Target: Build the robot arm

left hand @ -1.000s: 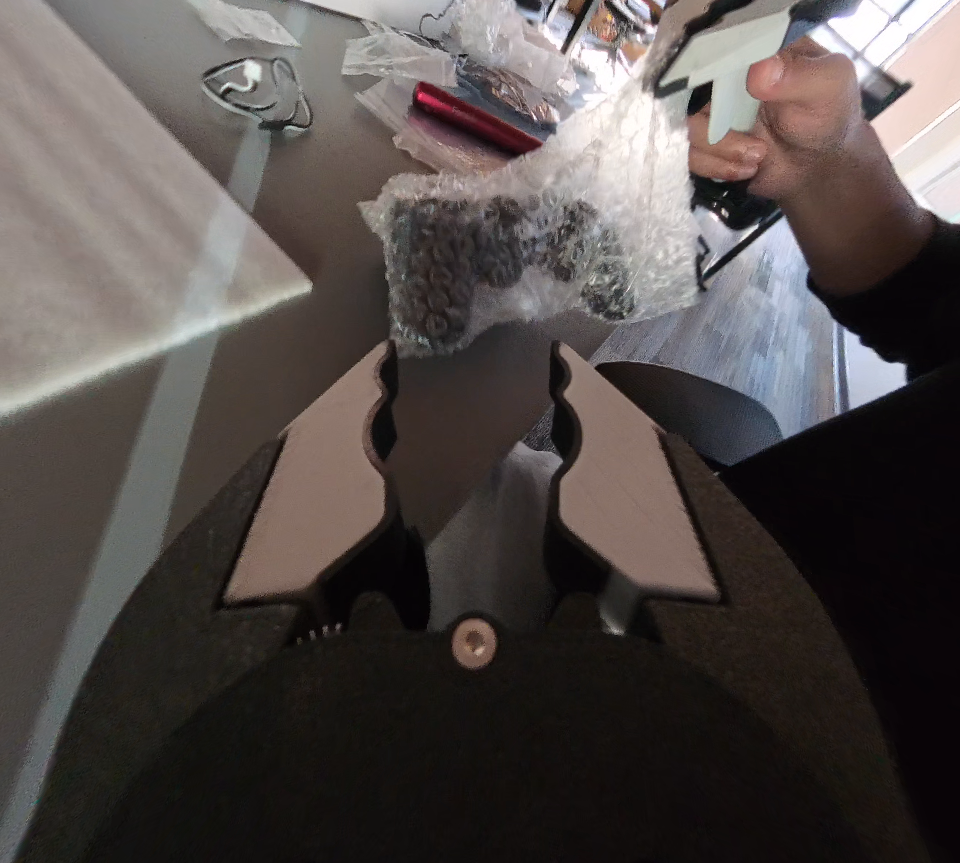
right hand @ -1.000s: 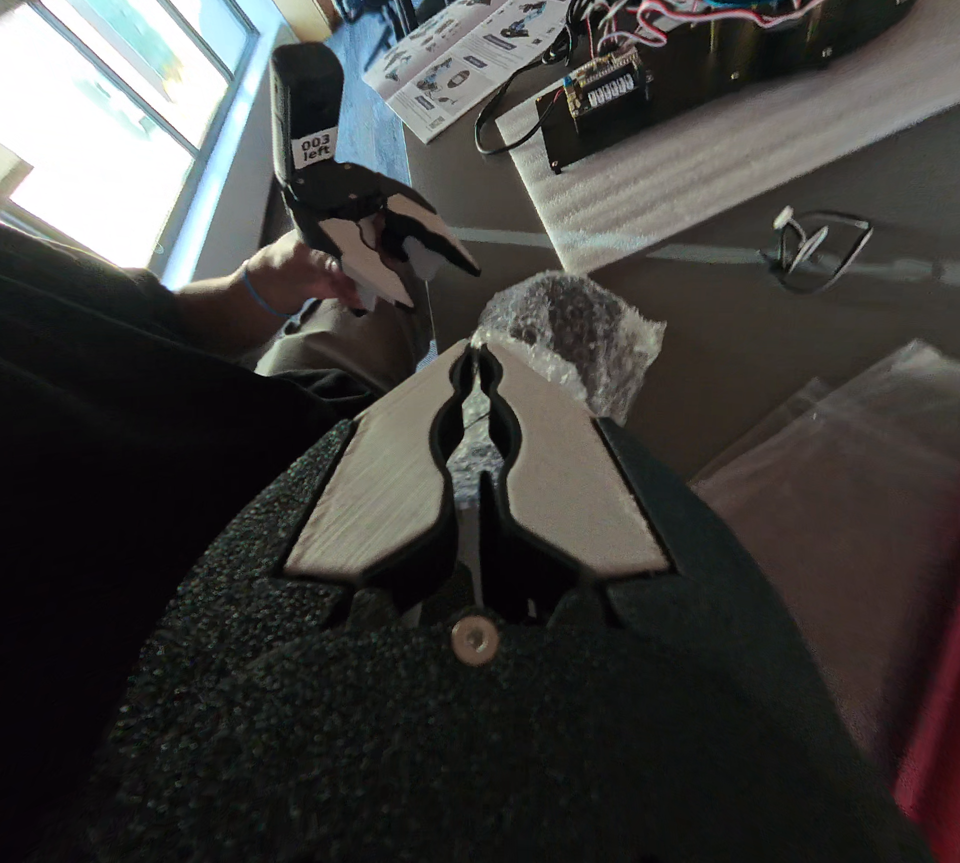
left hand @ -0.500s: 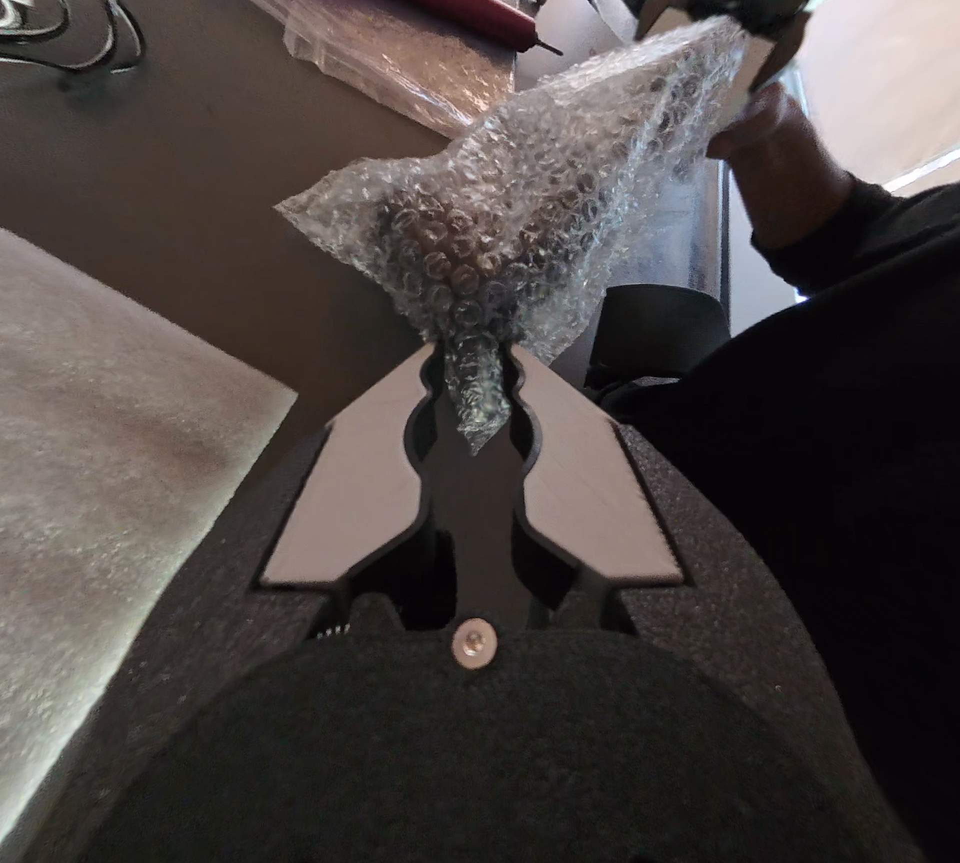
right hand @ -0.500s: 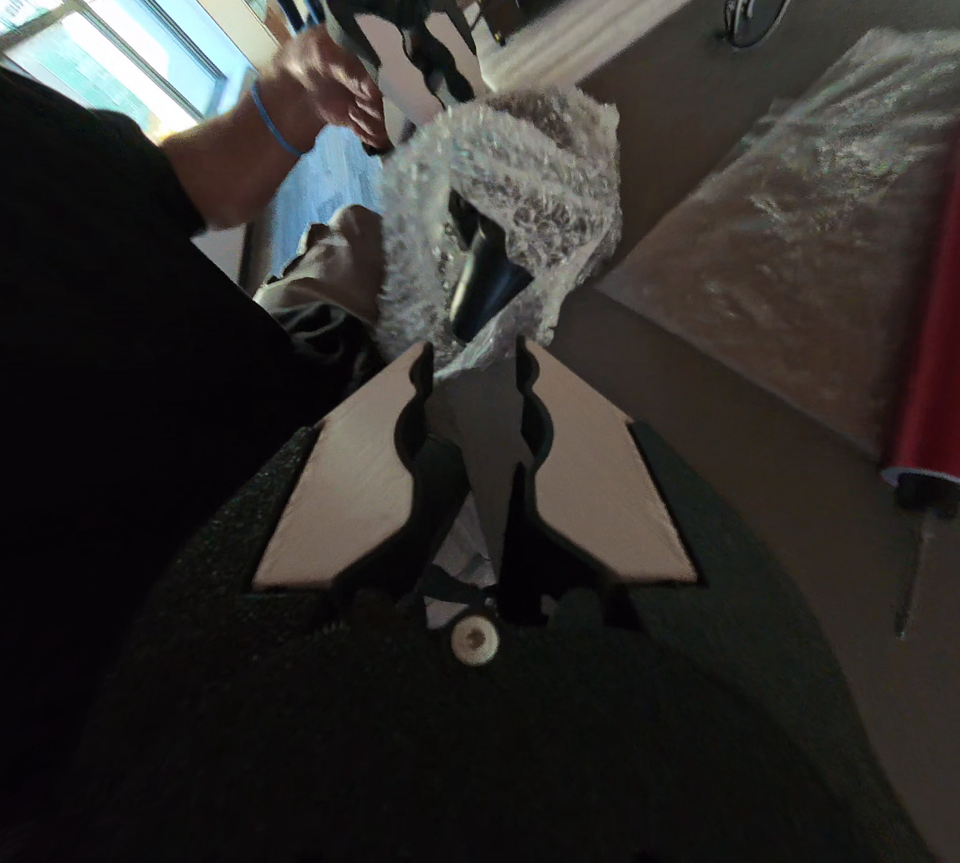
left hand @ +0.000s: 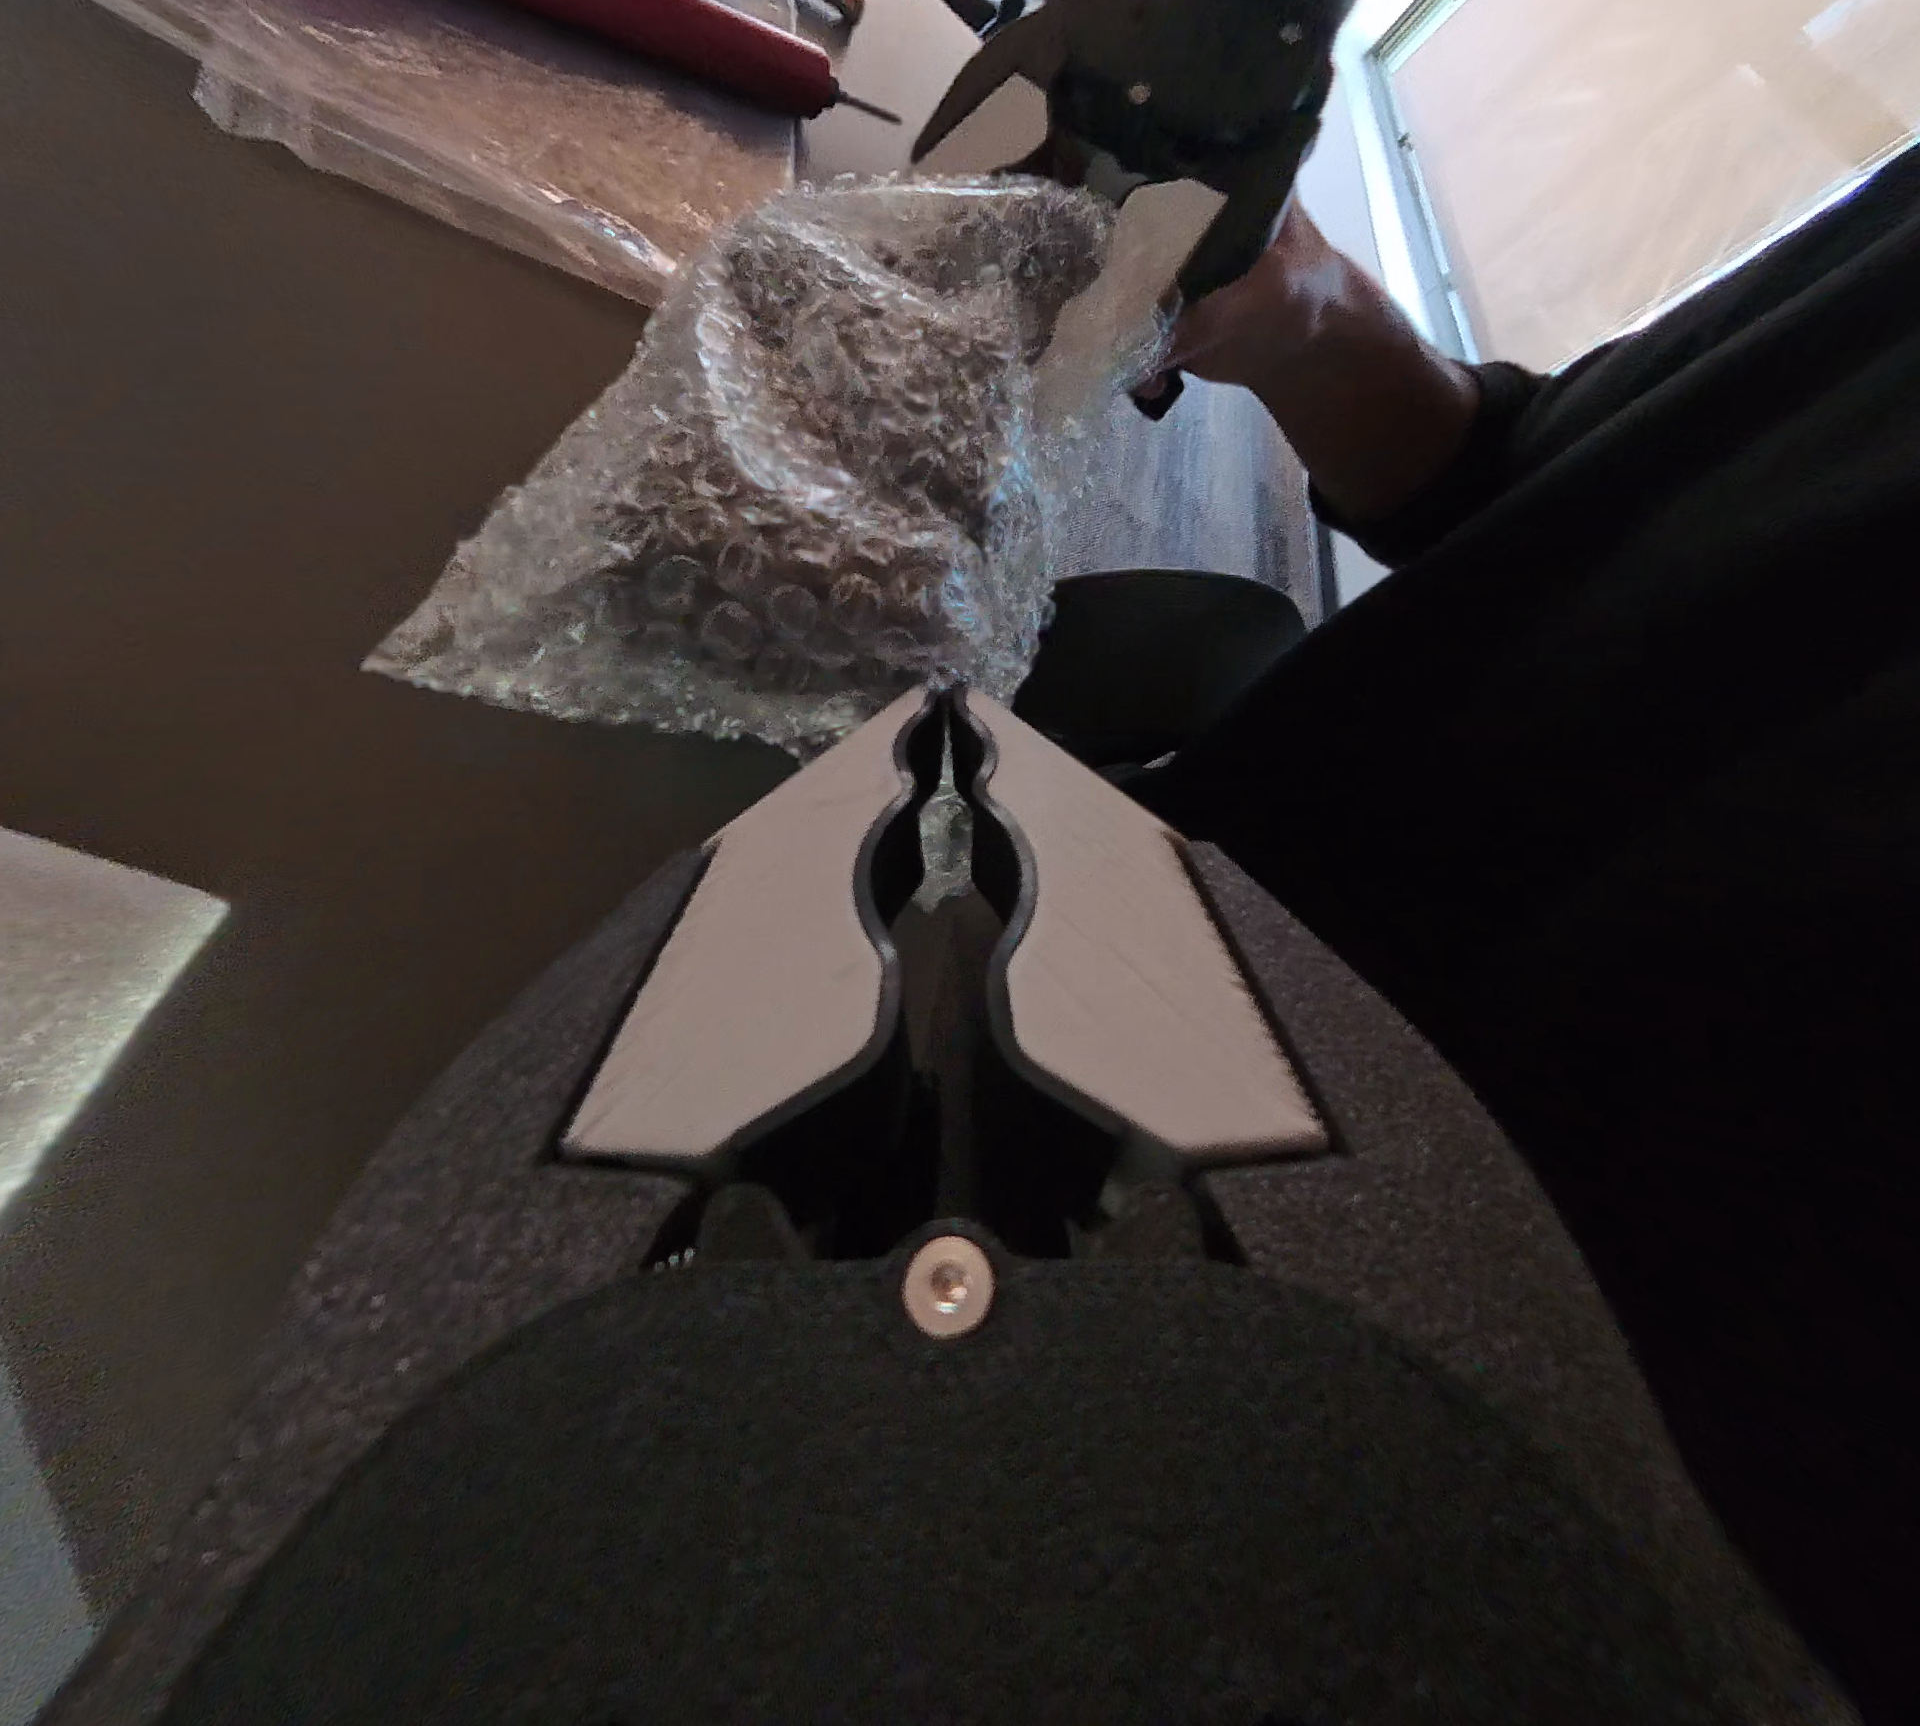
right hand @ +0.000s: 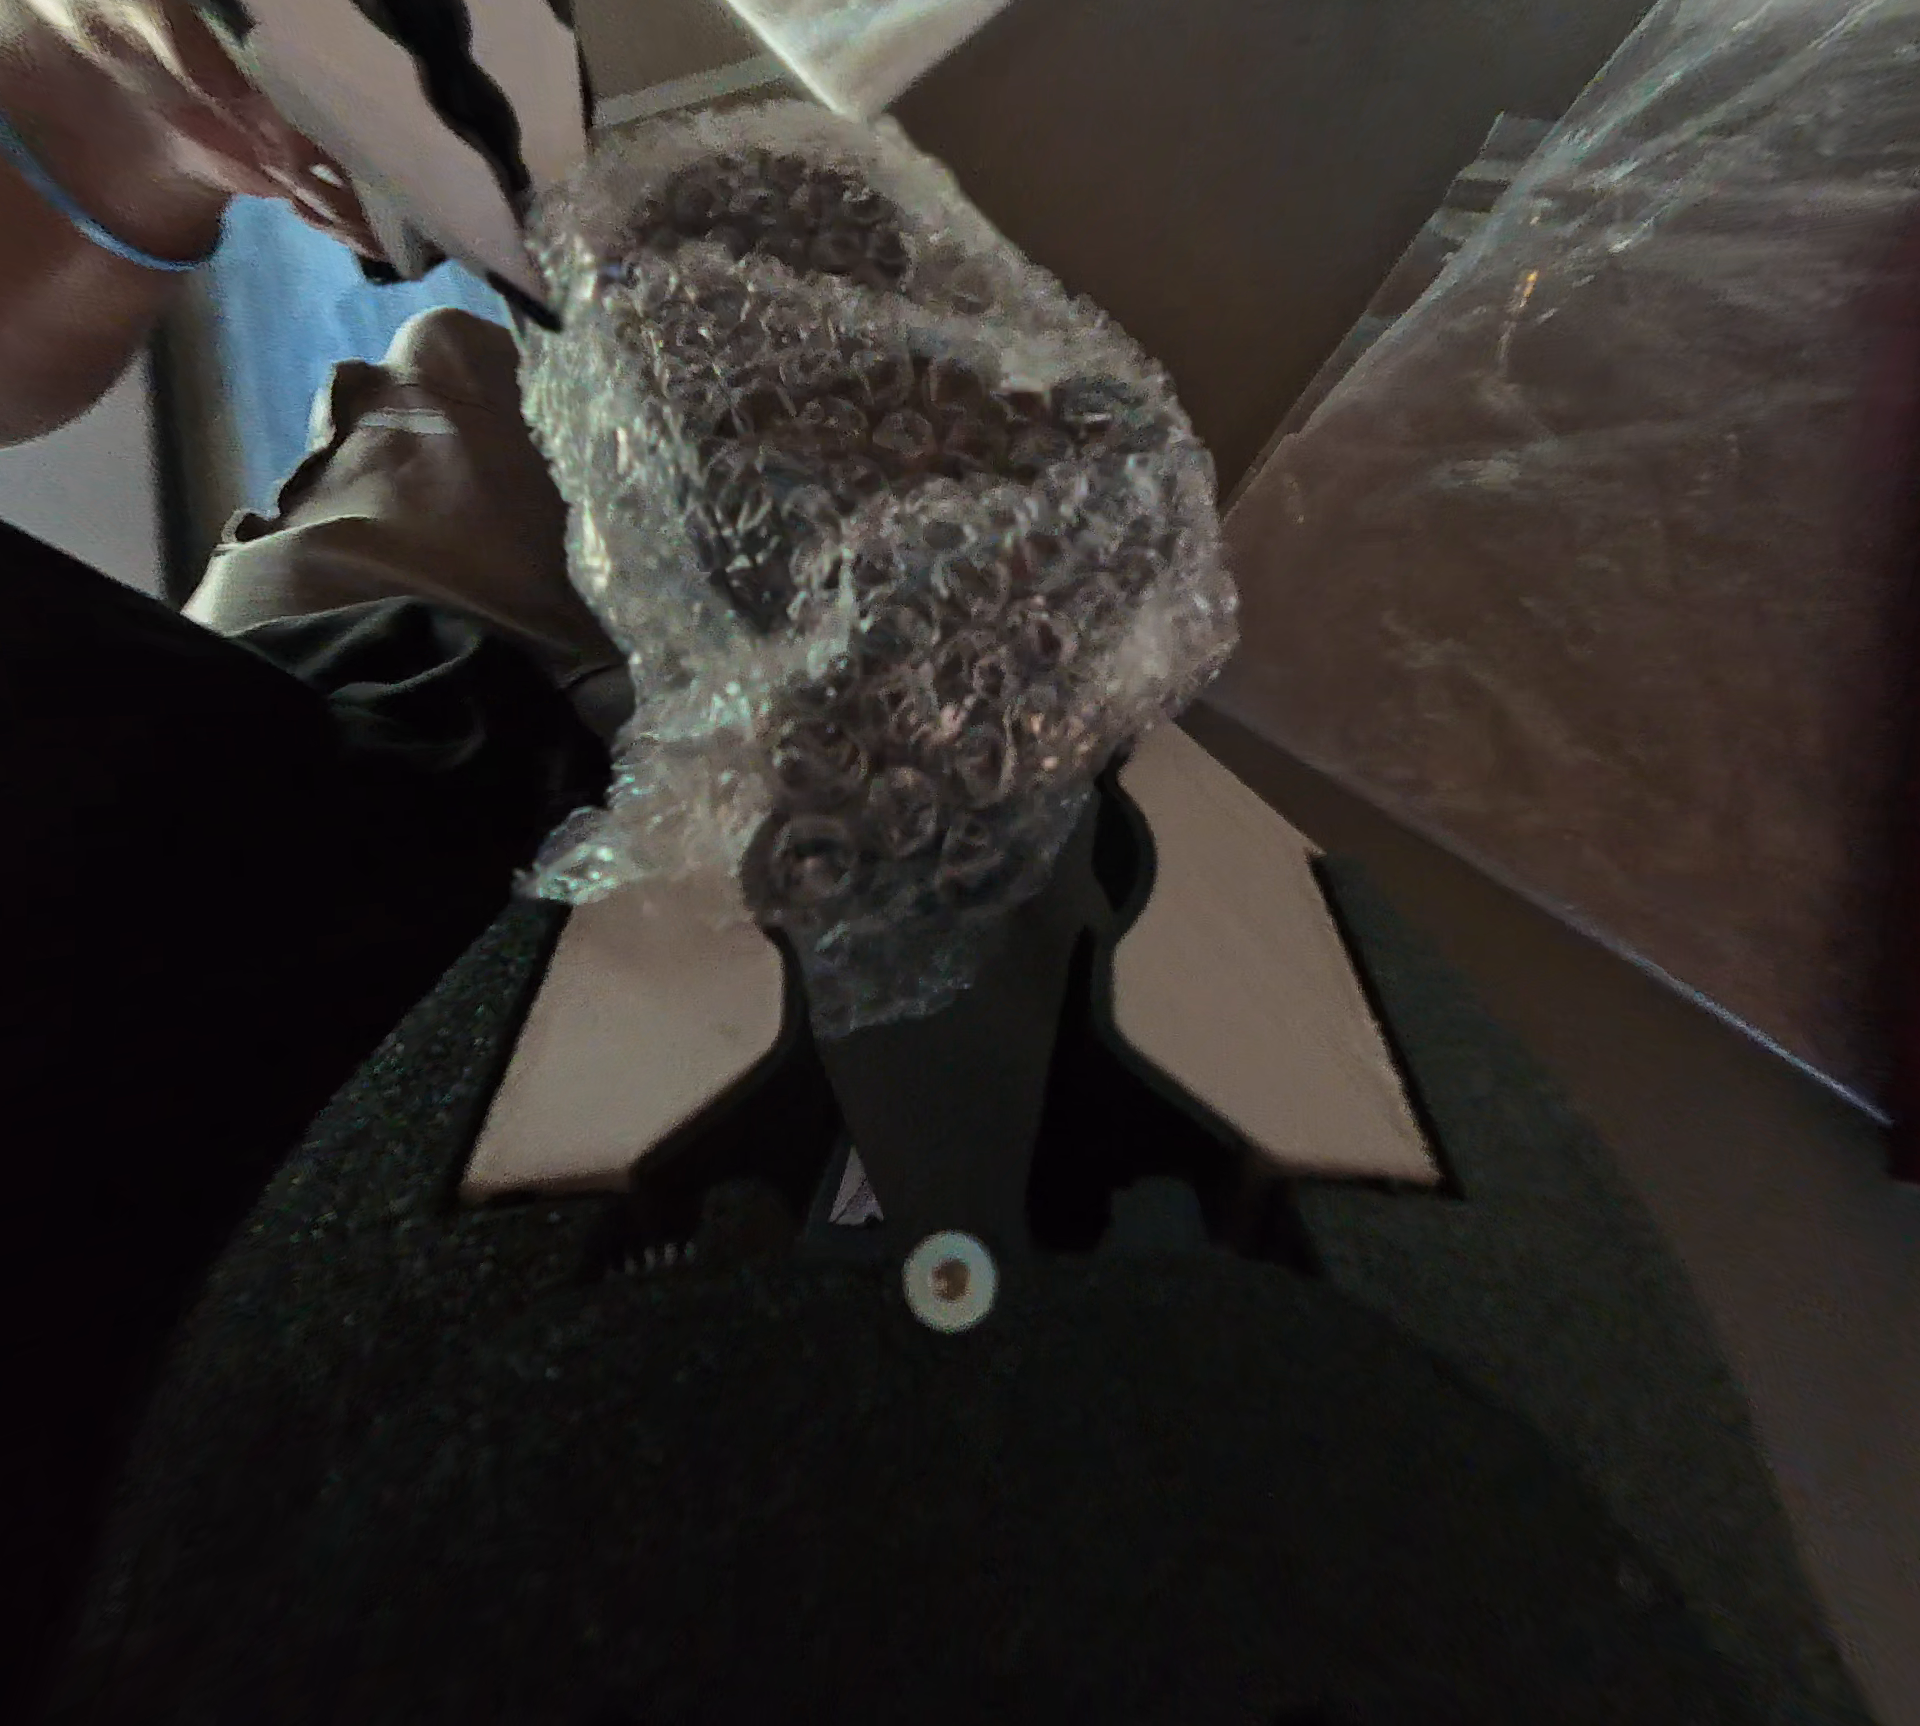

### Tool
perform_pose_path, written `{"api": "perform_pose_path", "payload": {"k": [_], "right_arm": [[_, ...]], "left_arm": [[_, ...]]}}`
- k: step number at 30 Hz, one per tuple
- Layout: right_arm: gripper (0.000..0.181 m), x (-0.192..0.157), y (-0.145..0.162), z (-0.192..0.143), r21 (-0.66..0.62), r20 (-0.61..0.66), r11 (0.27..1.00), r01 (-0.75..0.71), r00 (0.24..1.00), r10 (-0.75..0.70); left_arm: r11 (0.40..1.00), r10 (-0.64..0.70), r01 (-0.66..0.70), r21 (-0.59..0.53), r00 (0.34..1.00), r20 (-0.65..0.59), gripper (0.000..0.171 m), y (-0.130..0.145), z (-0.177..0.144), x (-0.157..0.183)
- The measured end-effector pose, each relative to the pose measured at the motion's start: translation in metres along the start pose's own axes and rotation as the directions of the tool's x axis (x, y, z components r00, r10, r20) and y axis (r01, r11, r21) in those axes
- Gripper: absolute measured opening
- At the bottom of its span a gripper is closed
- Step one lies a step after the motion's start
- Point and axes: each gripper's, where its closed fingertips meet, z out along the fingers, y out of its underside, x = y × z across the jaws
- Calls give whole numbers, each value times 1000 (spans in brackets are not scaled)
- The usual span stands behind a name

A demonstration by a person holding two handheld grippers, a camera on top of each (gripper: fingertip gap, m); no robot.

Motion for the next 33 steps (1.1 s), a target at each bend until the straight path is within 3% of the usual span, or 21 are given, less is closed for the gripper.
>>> {"api": "perform_pose_path", "payload": {"k": [5, 8, 11, 16, 19, 26, 29, 33], "right_arm": [[44, 17, -3, -16, -16, -168, 999, 41, 985, -43], [41, 10, -11, -25, 33, -111, 999, -5, 994, 9], [42, 43, 3, -39, -32, -288, 999, 26, 957, -34], [40, 44, 8, -41, 13, -264, 1000, -21, 964, 24], [40, 39, 9, -41, 11, -266, 1000, -16, 964, 19], [40, 35, 16, -42, 4, -272, 998, -58, 961, 57], [40, 31, 16, -40, 4, -277, 998, -67, 959, 65], [41, 27, 17, -37, 27, -264, 998, -64, 962, 69]], "left_arm": [[997, 15, -17, 71, 1000, 27, 0, -10, -25, 7], [996, 38, -42, 81, 998, 59, 0, -10, -44, 11], [995, 16, -31, 92, 986, 166, 0, -5, -71, -5], [997, 14, -35, 68, 959, 283, 0, 13, -106, -18], [993, 50, -85, 85, 933, 356, 0, 7, -136, -14], [943, 162, -293, 159, 818, 551, 0, -55, -206, 18], [906, 251, -397, 144, 780, 574, 0, -91, -204, 40], [856, 349, -500, 132, 747, 566, 0, -151, -177, 60]]}}
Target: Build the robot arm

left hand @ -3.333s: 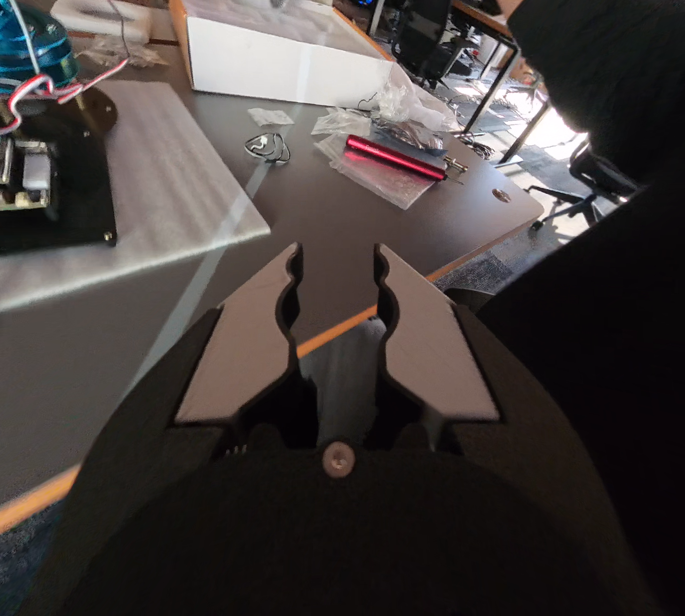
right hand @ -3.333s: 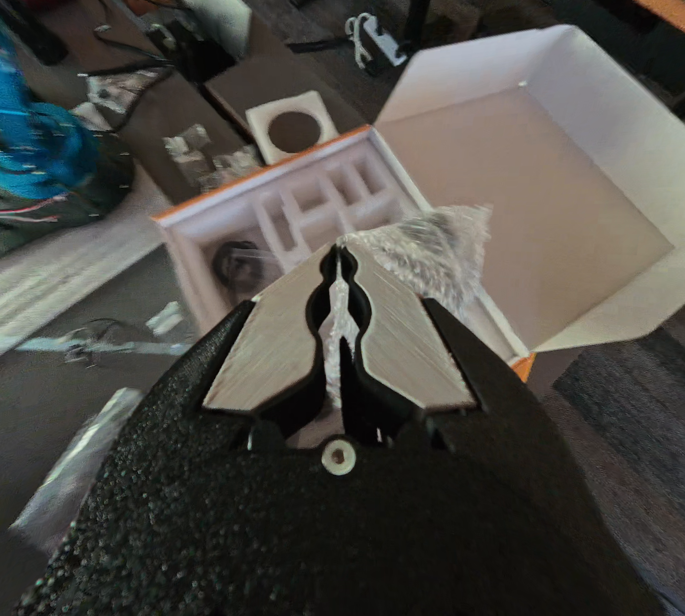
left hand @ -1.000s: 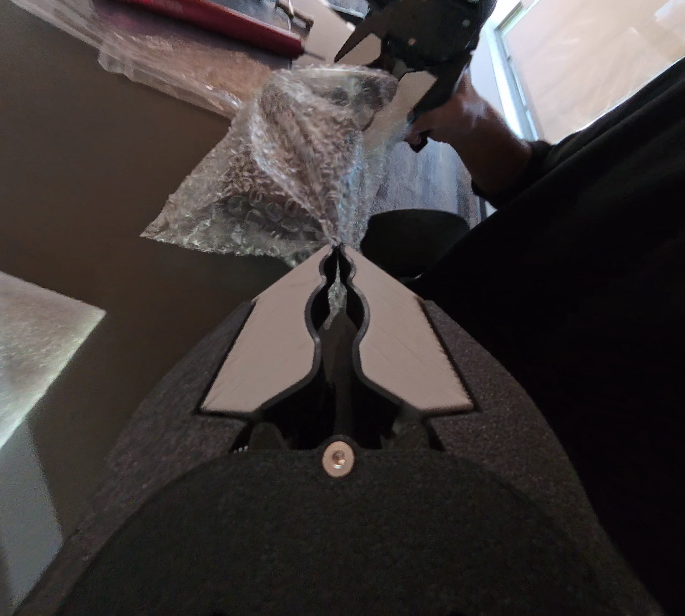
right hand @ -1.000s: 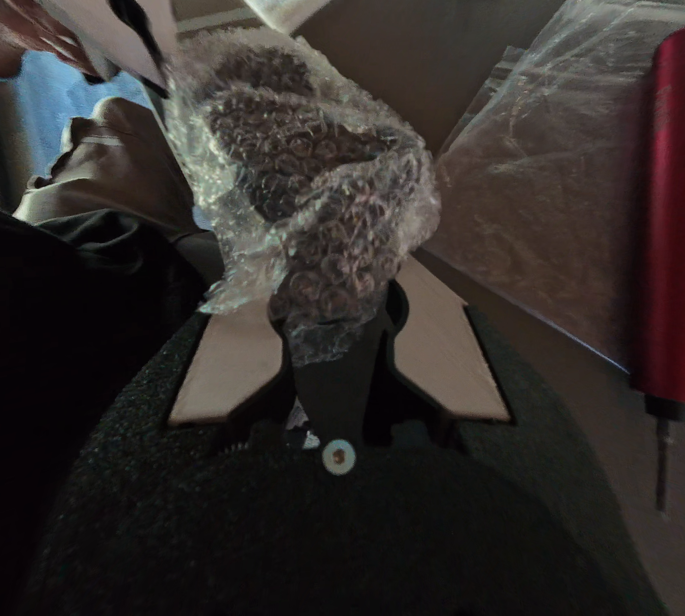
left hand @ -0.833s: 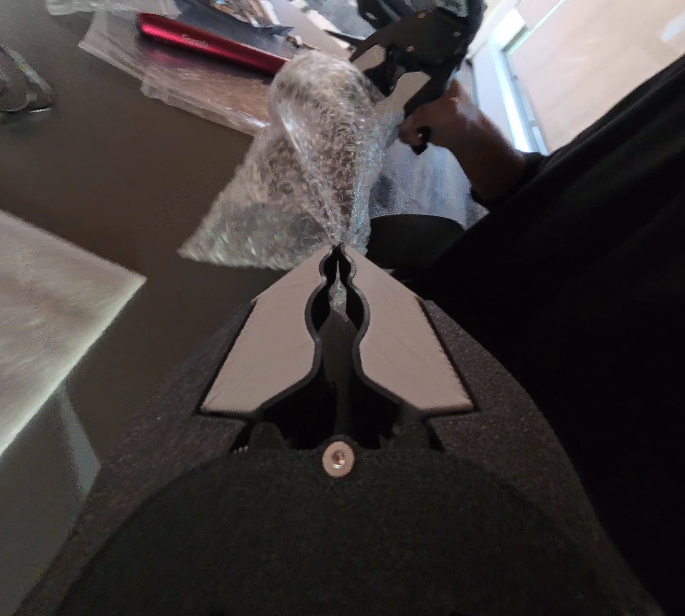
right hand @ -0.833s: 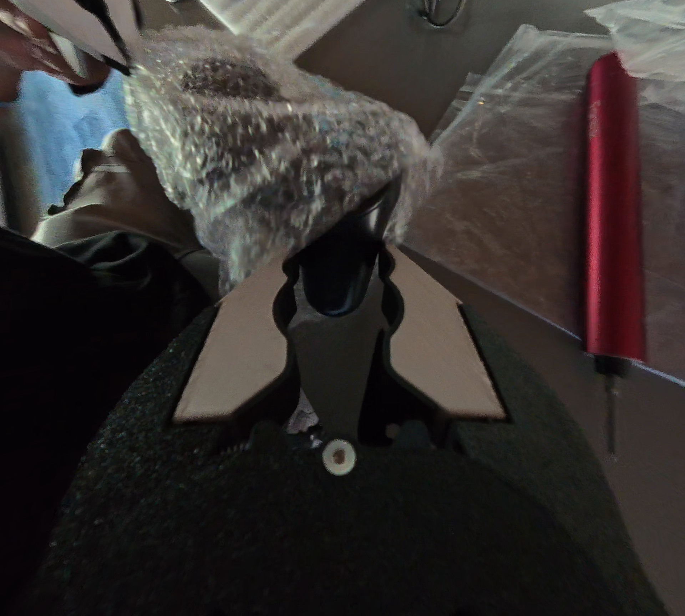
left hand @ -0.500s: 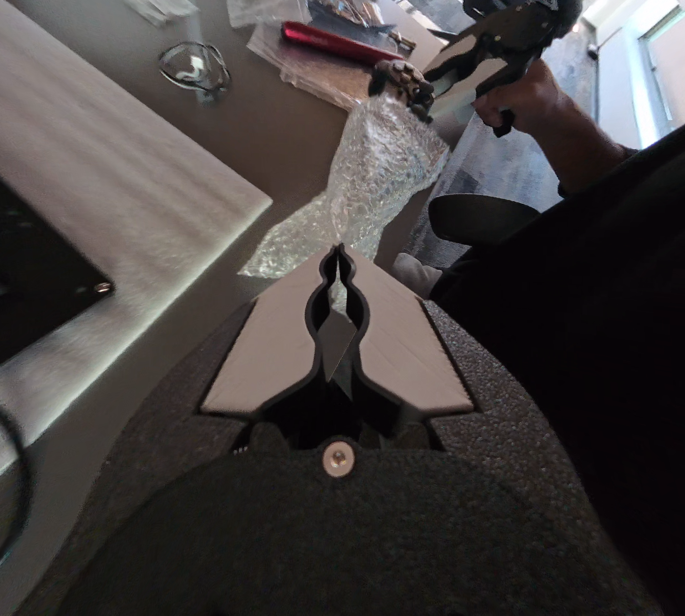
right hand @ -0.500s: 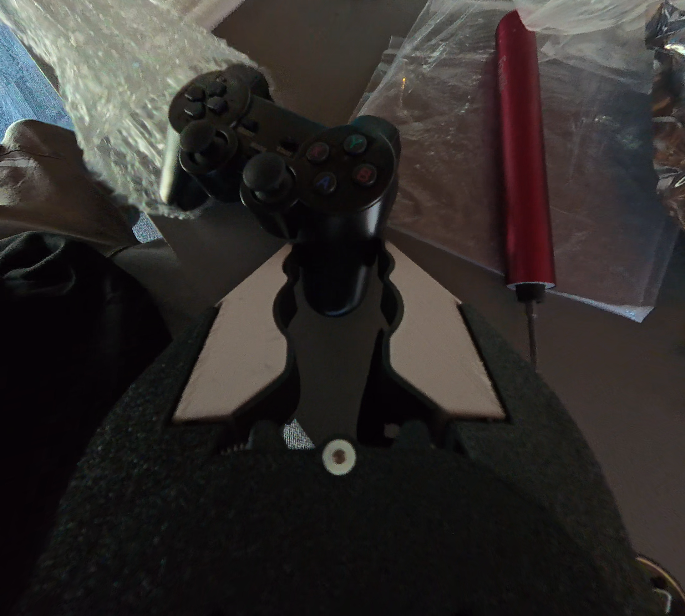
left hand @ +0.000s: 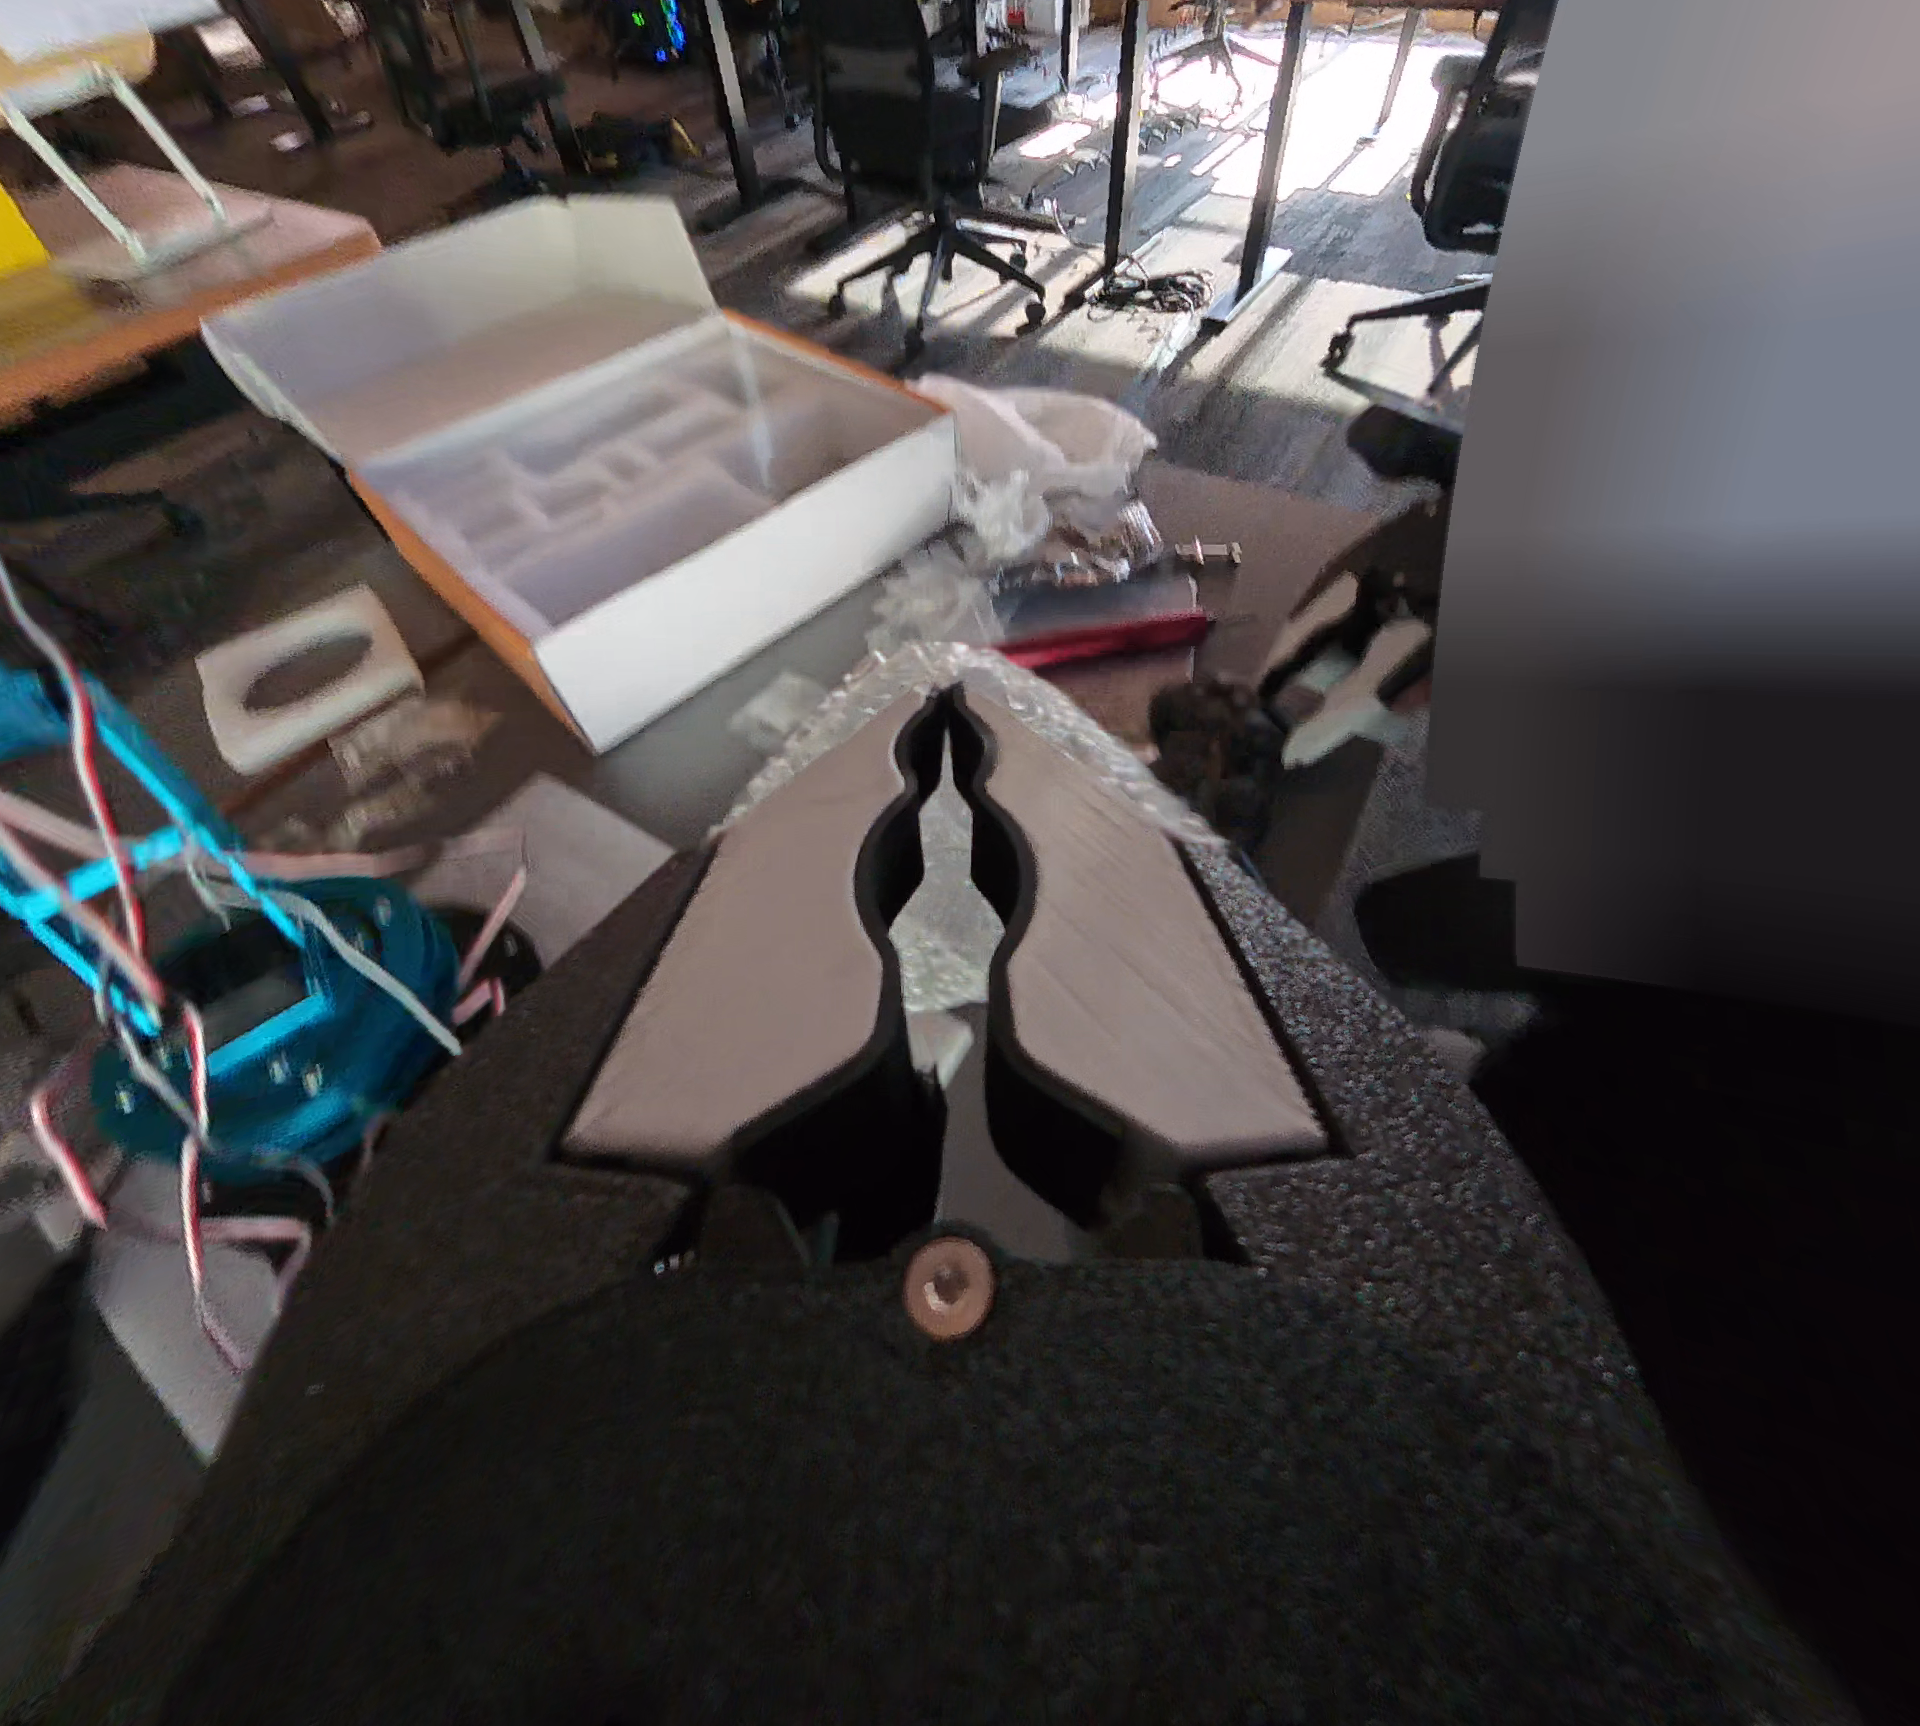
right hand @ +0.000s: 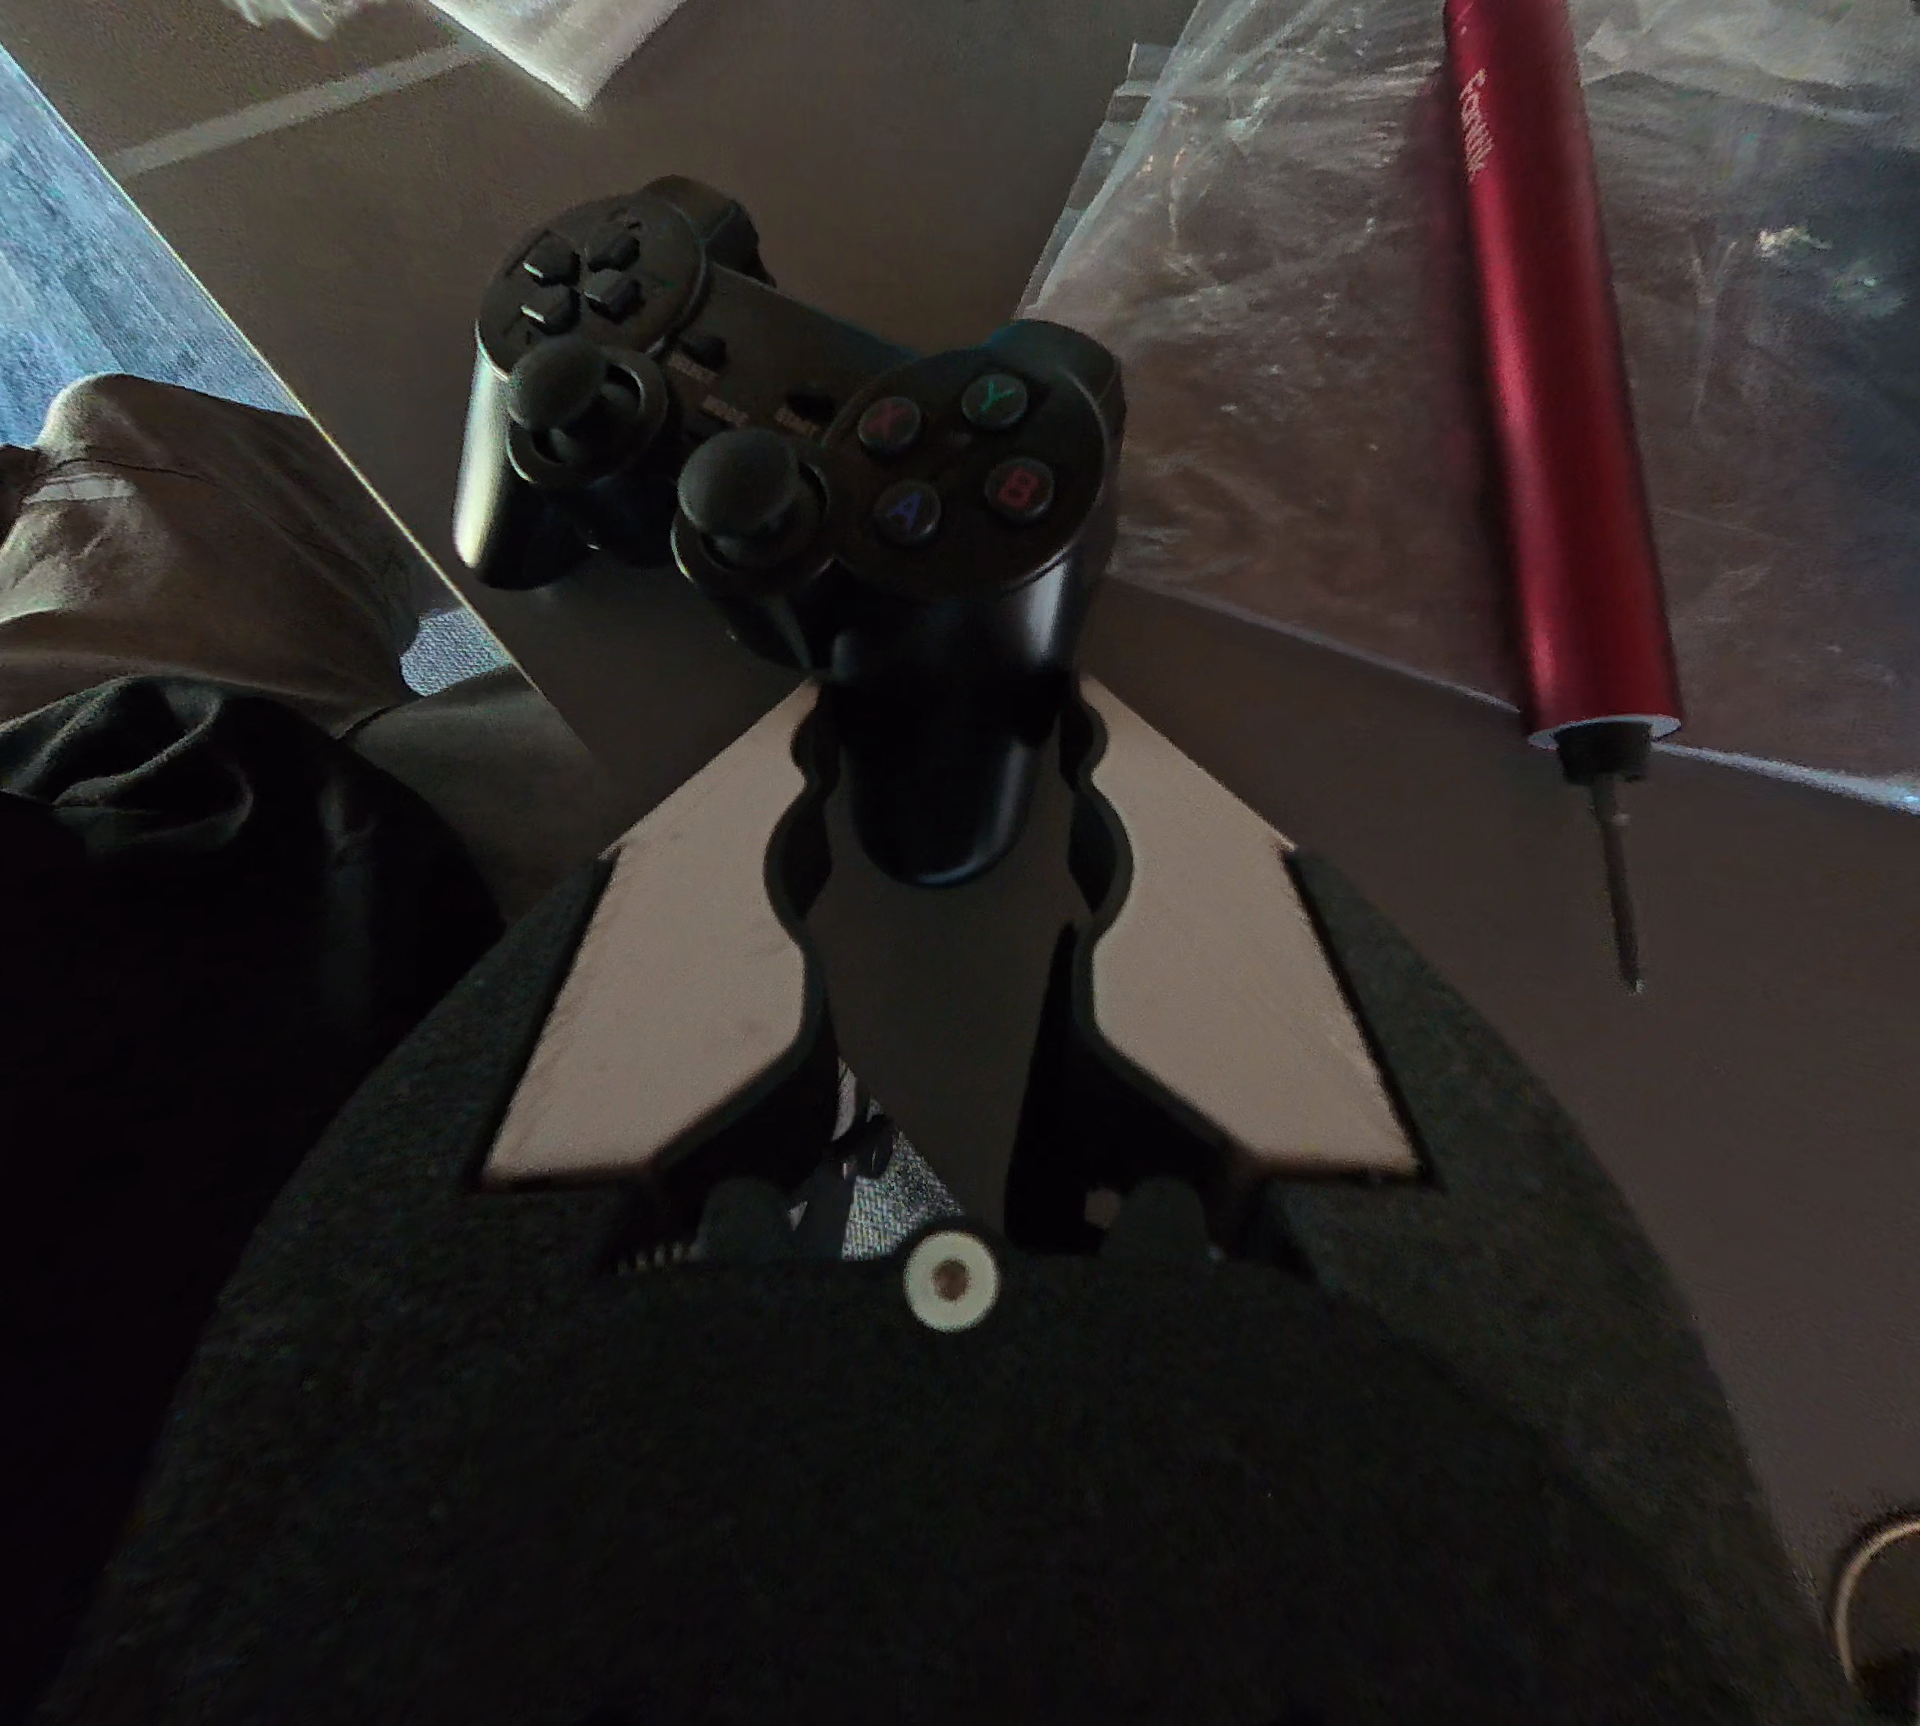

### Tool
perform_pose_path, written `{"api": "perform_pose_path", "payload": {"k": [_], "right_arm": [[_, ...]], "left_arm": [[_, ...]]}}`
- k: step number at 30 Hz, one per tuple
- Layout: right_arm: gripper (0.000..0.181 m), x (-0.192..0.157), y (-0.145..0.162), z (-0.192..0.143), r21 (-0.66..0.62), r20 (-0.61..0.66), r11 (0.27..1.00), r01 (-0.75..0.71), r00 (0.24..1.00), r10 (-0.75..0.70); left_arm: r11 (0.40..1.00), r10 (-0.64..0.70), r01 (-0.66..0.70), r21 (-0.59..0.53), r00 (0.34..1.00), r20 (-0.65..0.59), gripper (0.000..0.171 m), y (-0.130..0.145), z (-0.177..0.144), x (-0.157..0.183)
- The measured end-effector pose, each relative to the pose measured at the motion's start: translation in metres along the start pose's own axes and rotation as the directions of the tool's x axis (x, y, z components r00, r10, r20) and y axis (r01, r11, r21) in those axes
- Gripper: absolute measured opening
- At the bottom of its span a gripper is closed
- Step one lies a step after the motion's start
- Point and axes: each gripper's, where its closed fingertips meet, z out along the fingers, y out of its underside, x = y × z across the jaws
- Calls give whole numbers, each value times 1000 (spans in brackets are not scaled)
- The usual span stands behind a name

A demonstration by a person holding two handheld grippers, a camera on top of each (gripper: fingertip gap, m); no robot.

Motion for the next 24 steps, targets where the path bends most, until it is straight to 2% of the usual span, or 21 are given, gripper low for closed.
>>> {"api": "perform_pose_path", "payload": {"k": [3, 7, 12, 15, 17, 18, 19, 22, 24], "right_arm": [[47, 2, 1, -1, 29, 17, 999, -17, 1000, 17], [47, 3, -9, -17, 122, 53, 992, -35, 998, 29], [45, 16, -21, -45, 252, 37, 967, -41, 999, 32], [45, 21, -21, -55, 290, 69, 953, -85, 995, 67], [43, 23, -22, -61, 322, 88, 940, -114, 992, 90], [42, 23, -23, -63, 334, 102, 934, -129, 990, 100], [42, 22, -24, -65, 343, 122, 928, -144, 987, 108], [41, 18, -30, -64, 365, 171, 917, -161, 980, 104], [41, 17, -31, -60, 363, 181, 918, -158, 979, 97]], "left_arm": [[997, 64, -65, 29, 997, 38, 0, -47, 45, -8], [988, 151, -148, -36, 985, 89, 0, -96, 129, -34], [975, 215, -196, -107, 953, 212, 0, -162, 246, -99], [977, 211, -206, -49, 921, 327, 0, -214, 300, -144], [981, 177, -191, -6, 895, 408, 0, -232, 328, -177], [988, 149, -156, -18, 893, 425, 0, -226, 346, -194], [991, 130, -112, -67, 893, 431, 0, -208, 367, -210], [955, 88, 48, -292, 895, 437, 0, -115, 421, -252], [916, -20, 183, -357, 909, 415, 0, -58, 440, -259]]}}
